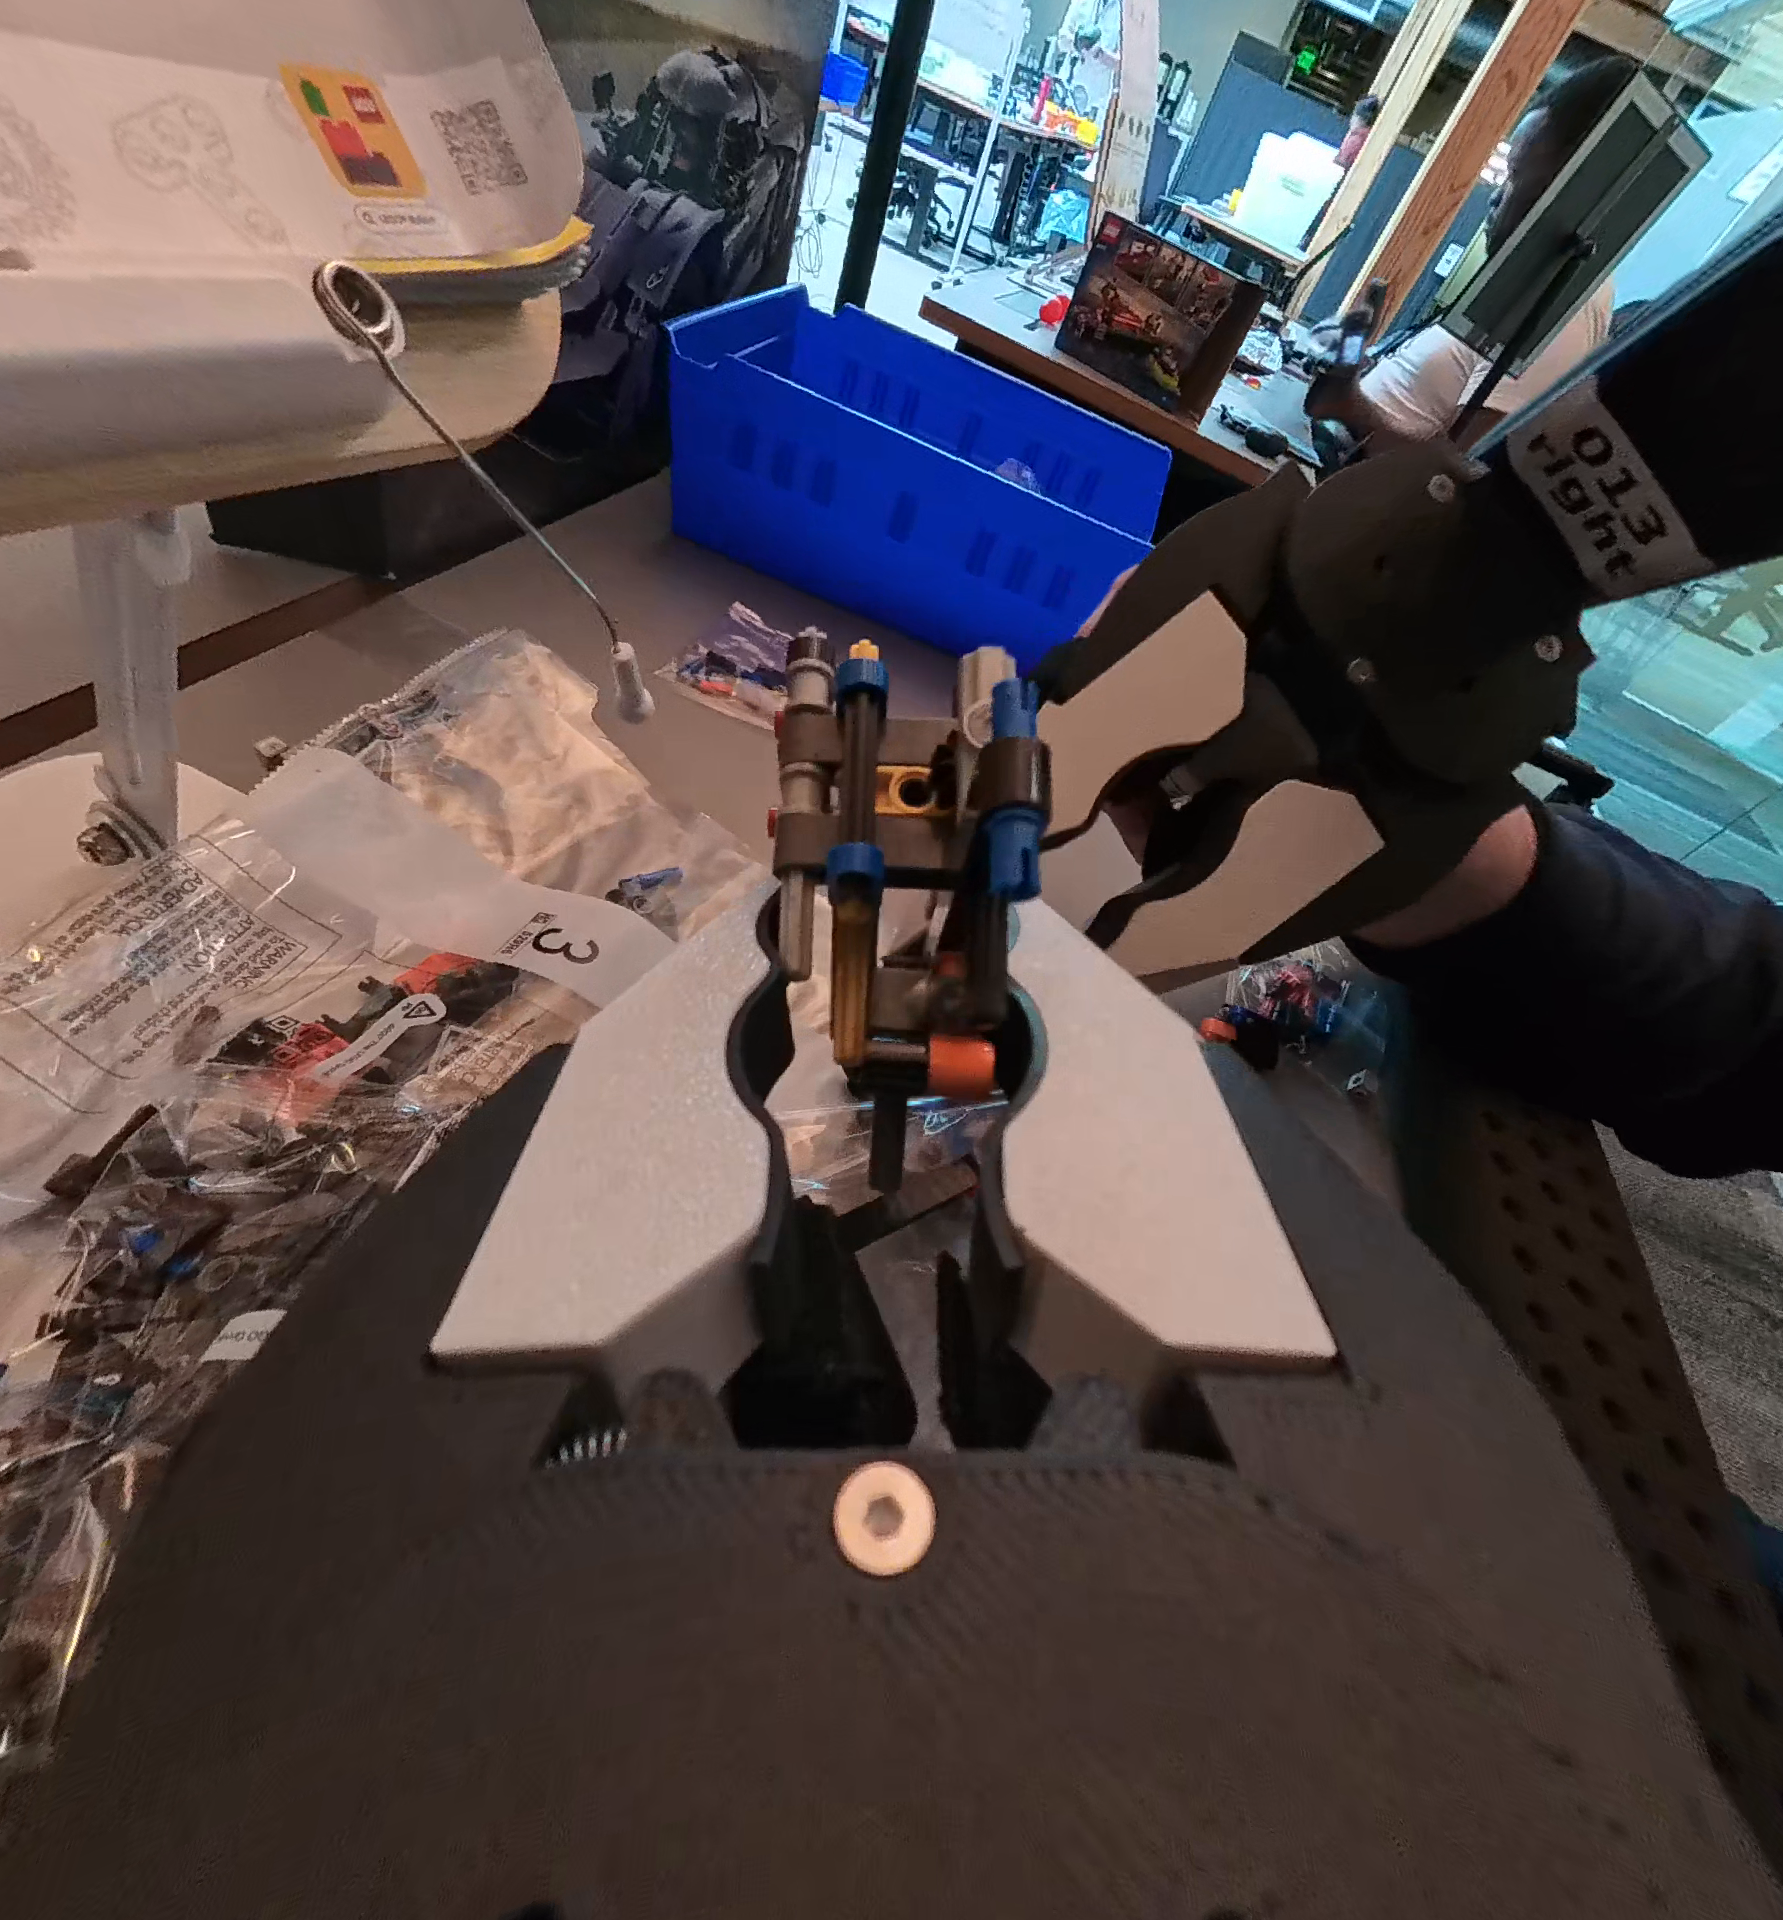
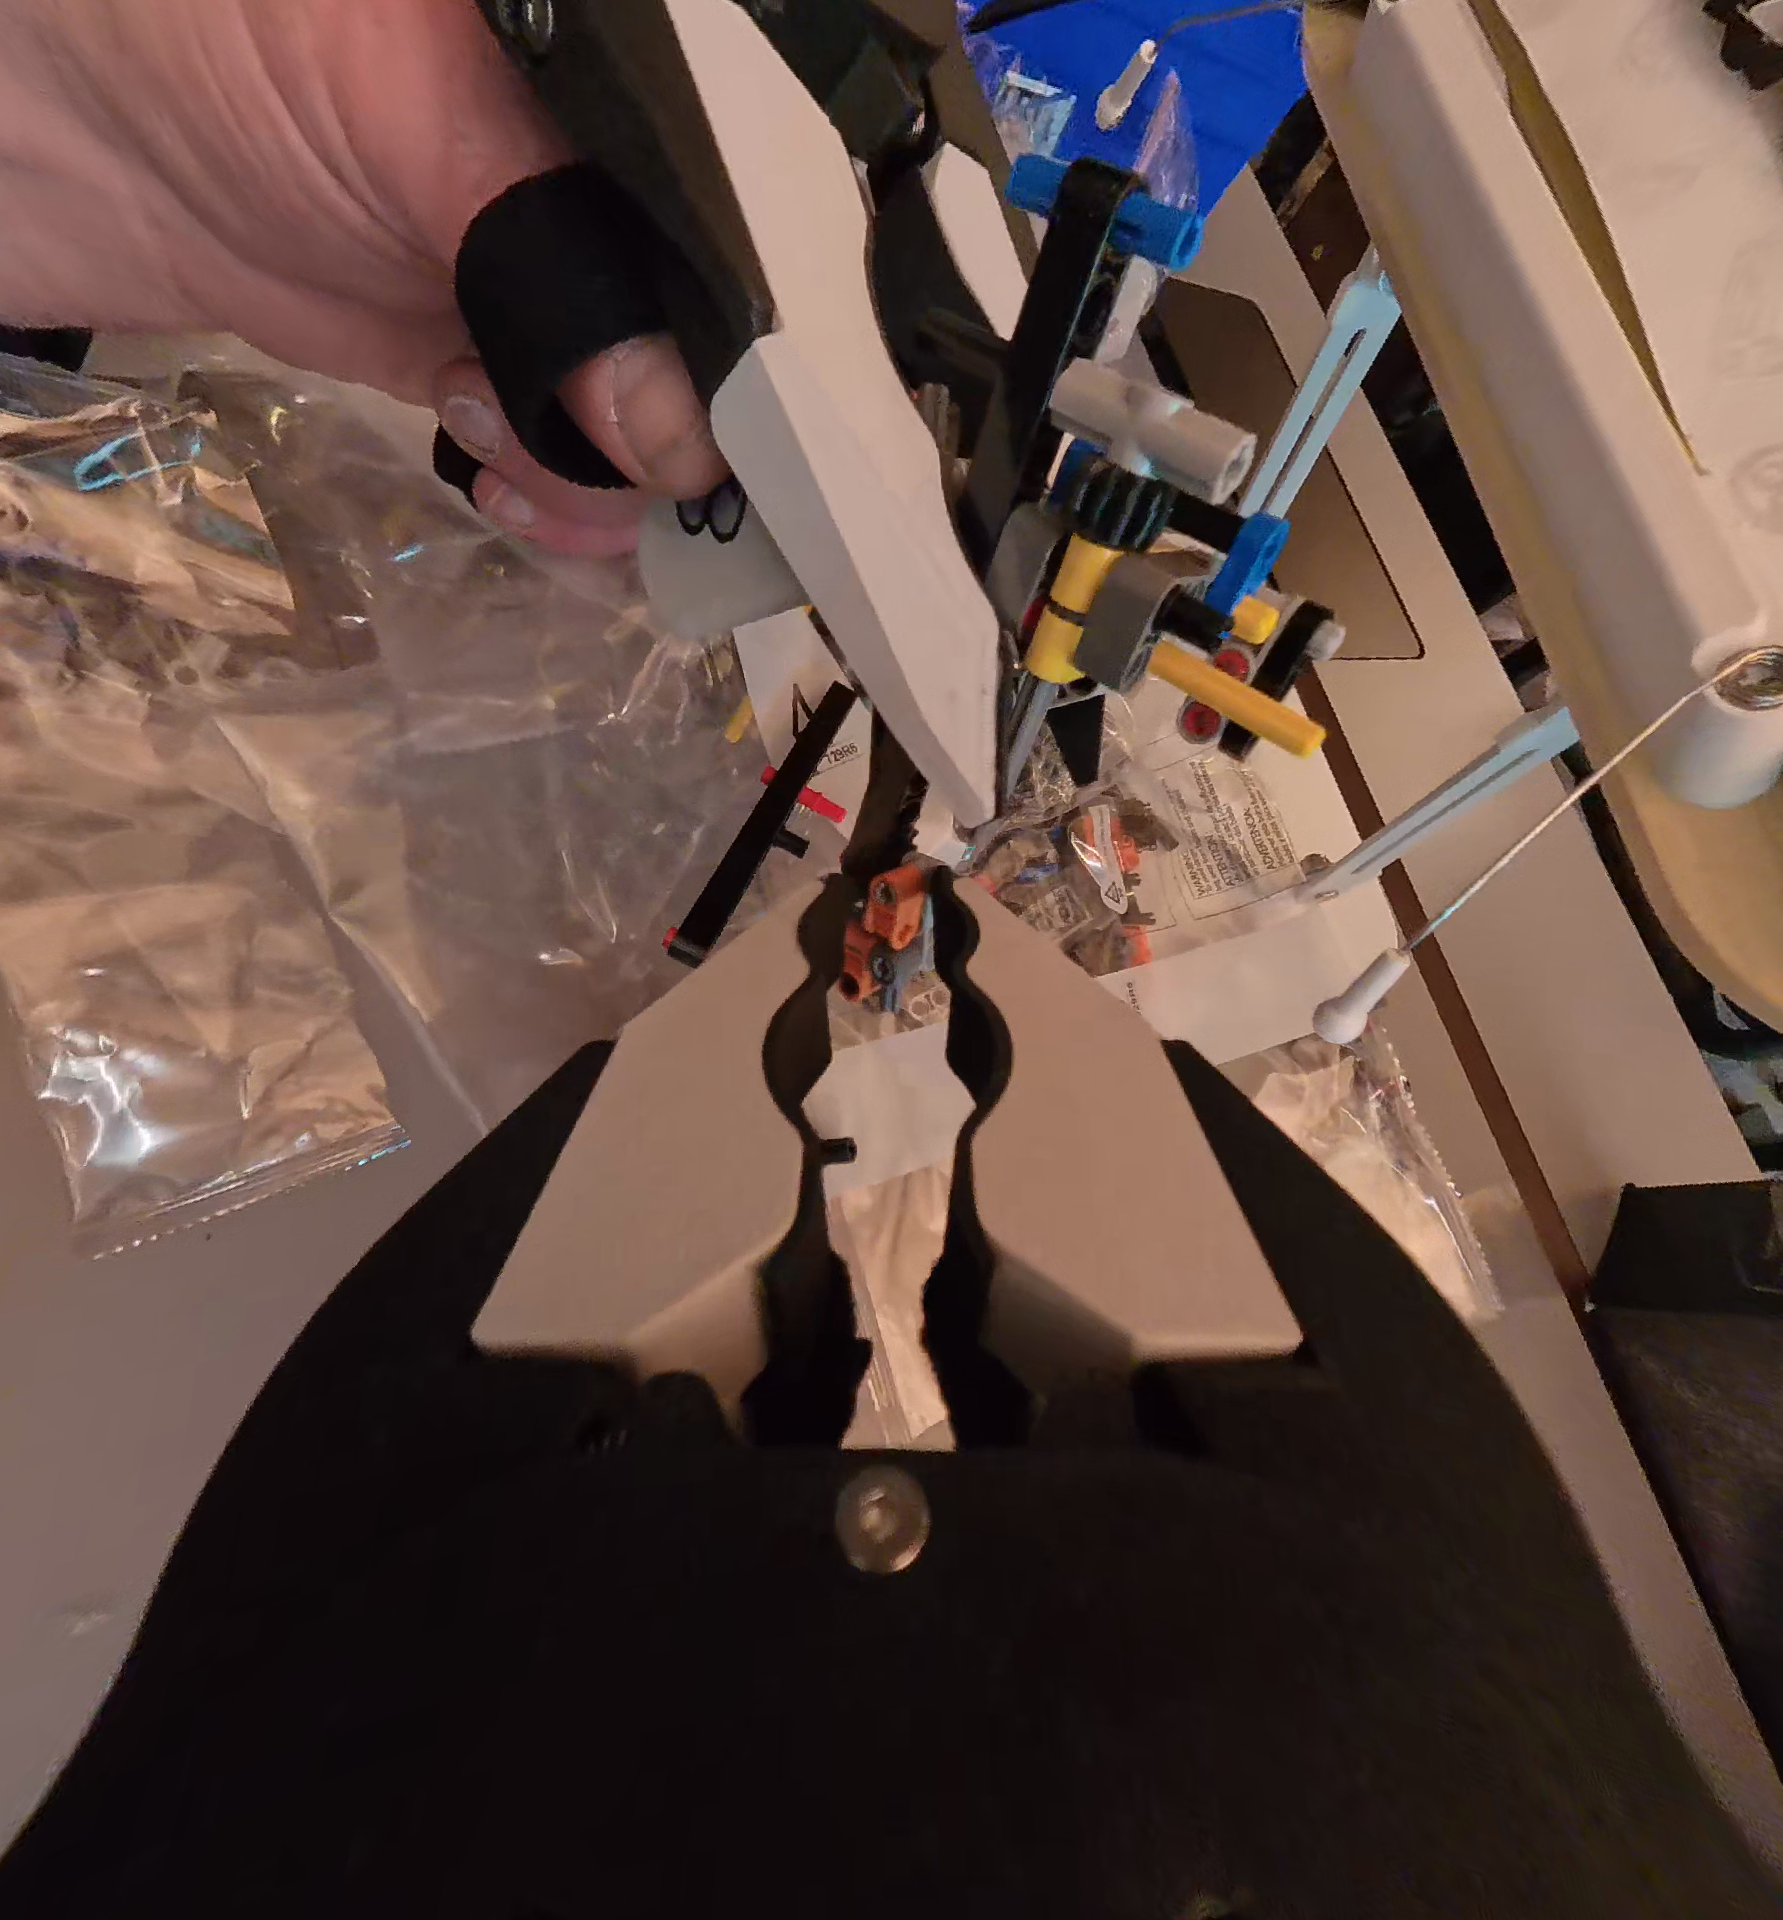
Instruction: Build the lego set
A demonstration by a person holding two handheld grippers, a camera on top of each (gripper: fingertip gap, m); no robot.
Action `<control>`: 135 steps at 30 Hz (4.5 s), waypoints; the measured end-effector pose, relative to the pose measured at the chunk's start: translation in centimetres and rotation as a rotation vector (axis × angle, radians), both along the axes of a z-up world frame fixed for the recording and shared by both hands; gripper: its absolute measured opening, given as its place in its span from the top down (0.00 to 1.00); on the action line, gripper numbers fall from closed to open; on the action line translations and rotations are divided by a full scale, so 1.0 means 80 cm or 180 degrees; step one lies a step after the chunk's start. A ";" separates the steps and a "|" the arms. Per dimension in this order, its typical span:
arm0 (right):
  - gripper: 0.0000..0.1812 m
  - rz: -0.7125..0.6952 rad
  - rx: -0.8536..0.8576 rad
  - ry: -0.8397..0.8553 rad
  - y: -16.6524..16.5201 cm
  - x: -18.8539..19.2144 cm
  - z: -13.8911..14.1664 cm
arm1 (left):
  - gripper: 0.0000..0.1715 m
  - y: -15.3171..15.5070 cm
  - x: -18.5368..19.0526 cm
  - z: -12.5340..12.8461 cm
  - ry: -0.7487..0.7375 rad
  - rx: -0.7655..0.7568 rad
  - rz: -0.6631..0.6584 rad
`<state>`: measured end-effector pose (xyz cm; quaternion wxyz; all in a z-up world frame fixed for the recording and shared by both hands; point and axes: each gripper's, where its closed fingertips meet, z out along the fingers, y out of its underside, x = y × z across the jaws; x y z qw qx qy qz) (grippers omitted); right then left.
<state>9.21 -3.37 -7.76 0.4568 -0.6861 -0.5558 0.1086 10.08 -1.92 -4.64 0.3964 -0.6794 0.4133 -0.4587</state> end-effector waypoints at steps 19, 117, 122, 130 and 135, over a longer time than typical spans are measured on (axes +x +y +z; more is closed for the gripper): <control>0.98 -0.0308 0.0479 -0.0341 0.007 0.008 0.015 | 0.81 0.015 -0.006 0.005 -0.0010 0.0044 0.0286; 0.97 -0.0503 0.0387 0.0231 0.003 0.010 0.049 | 0.81 0.018 -0.016 0.032 -0.0569 -0.0306 0.0247; 0.97 -0.0353 -0.0686 0.1273 0.006 0.014 0.050 | 0.81 0.017 -0.013 0.033 -0.0586 -0.0247 0.0208; 1.00 -0.0118 -0.1320 0.1995 0.008 0.043 0.066 | 0.84 0.032 -0.057 0.064 -0.0684 0.0249 0.0379; 0.98 0.0004 -0.0599 0.1464 0.001 0.023 0.062 | 0.84 0.011 -0.028 0.043 -0.0345 0.0479 0.0114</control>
